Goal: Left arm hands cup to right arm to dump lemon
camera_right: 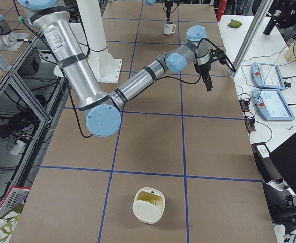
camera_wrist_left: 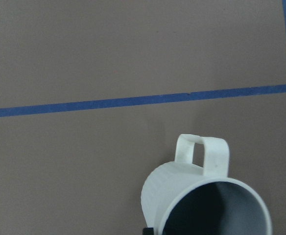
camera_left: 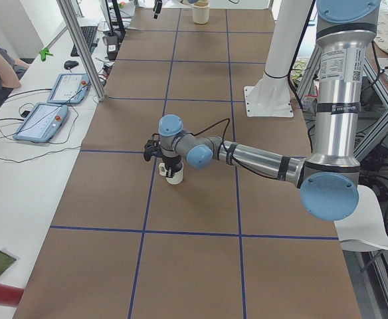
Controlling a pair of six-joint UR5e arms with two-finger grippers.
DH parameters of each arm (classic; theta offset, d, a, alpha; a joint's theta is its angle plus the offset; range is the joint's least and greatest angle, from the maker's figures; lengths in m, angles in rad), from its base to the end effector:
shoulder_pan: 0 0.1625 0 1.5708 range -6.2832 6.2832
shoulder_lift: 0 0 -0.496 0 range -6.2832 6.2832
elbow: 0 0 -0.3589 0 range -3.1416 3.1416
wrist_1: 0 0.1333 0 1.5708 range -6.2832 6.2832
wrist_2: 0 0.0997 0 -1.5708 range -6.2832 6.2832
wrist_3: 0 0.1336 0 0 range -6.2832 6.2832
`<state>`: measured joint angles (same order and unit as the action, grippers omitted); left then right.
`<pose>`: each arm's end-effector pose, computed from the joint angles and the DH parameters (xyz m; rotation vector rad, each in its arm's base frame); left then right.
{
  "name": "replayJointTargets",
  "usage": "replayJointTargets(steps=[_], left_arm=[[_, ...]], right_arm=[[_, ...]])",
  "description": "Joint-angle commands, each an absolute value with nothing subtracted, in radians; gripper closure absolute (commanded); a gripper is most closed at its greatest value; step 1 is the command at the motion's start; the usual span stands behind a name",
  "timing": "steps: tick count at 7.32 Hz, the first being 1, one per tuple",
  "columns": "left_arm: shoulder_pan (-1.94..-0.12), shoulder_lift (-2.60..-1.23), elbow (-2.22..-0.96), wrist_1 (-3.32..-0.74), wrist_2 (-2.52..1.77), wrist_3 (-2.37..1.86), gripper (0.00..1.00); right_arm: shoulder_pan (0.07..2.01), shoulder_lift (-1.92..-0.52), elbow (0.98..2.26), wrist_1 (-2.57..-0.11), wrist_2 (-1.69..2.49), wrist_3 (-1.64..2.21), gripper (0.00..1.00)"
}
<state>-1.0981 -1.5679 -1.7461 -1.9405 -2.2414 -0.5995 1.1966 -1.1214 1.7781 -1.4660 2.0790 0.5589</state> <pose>0.1790 -0.4605 0.6351 0.1142 0.8274 0.0624 -0.1749 -0.6322 0.4058 0.4470 -0.7652 -0.0210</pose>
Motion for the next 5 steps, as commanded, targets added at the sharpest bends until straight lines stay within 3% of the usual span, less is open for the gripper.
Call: replayJointTargets(steps=[1, 2, 5], left_arm=[[-1.097, -1.572, -1.746, -1.94, -2.241, -0.592, 0.41], [-1.107, -1.58, -1.749, -1.939, -2.243, -0.563, 0.03], [-1.331, -1.597, -1.752, -1.721, -2.243, -0.179, 0.0]], right_arm=[[1.218, -1.126, 1.778, -1.474, 2.121, 0.552, 0.0], [1.253, -1.126, 1.769, -1.479, 2.164, 0.54, 0.0], [1.356, -1.172, 1.77, -1.641, 2.194, 0.246, 0.0]])
